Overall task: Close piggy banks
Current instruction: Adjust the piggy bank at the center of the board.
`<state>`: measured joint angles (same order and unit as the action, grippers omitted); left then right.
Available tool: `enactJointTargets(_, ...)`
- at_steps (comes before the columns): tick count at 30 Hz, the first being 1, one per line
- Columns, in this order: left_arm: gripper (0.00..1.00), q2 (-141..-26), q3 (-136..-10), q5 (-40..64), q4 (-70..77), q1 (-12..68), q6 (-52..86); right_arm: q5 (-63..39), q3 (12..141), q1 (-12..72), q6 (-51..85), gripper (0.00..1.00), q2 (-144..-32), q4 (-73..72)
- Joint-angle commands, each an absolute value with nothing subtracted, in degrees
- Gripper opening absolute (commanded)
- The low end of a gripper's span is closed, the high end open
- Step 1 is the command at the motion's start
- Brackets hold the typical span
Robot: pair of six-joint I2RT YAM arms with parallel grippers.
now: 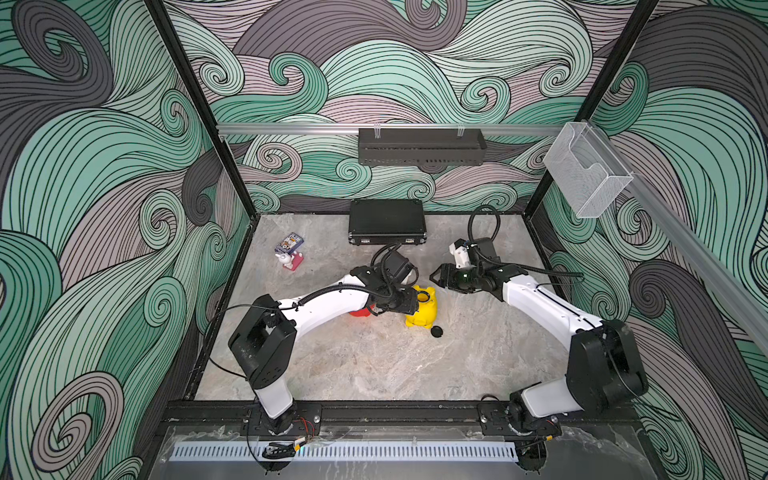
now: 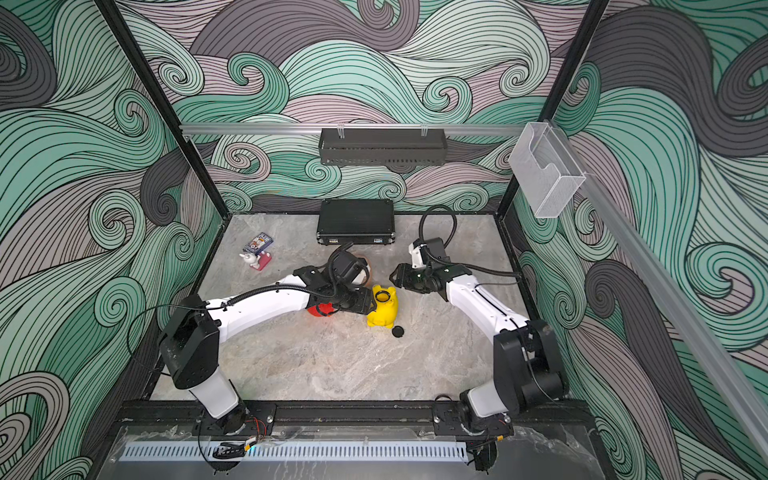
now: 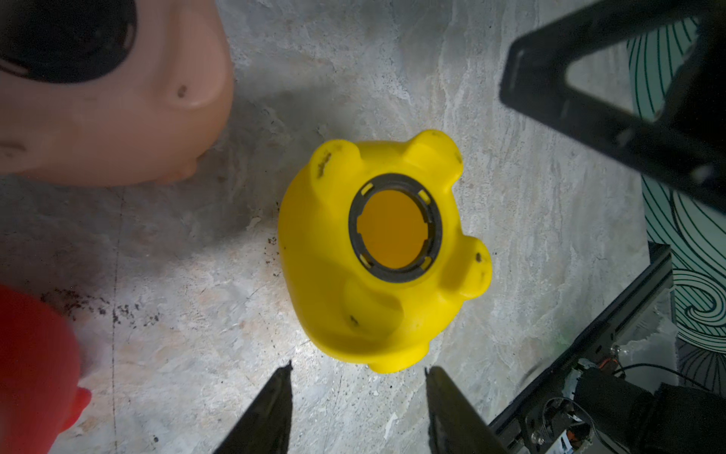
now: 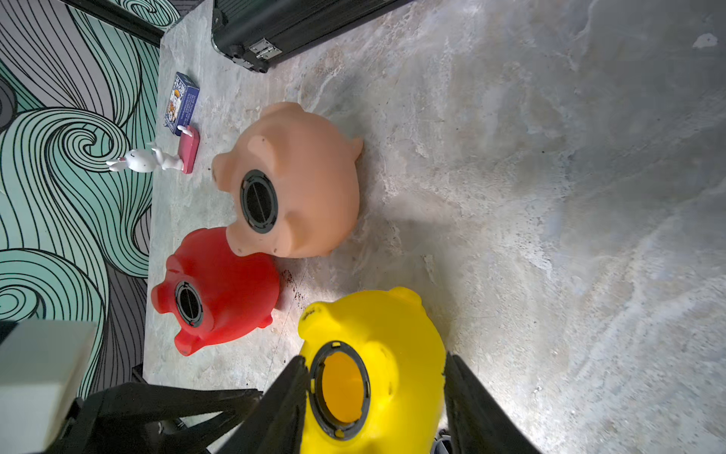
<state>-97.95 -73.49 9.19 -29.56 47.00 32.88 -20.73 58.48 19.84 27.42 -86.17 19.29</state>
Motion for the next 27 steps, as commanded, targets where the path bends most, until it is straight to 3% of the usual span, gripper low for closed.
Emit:
enactJointTargets(1, 0.55, -99.26, -75.42, 7.94, -28.12, 47.09, 33.62, -18.81, 60.39, 20.48, 26.97, 0.56, -88.41, 21.3)
enactJointTargets(17, 0.48, -102.1, -74.4, 5.55, -27.16, 47.15, 35.31, -15.74, 61.87, 22.24, 25.4, 0.49, -94.38, 21.38)
enactJointTargets(27, 0.43, -102.63, -74.01, 2.35, -29.63, 47.01, 35.59, -11.94, 60.59, 22.41, 24.25, 0.47, -92.24, 25.26)
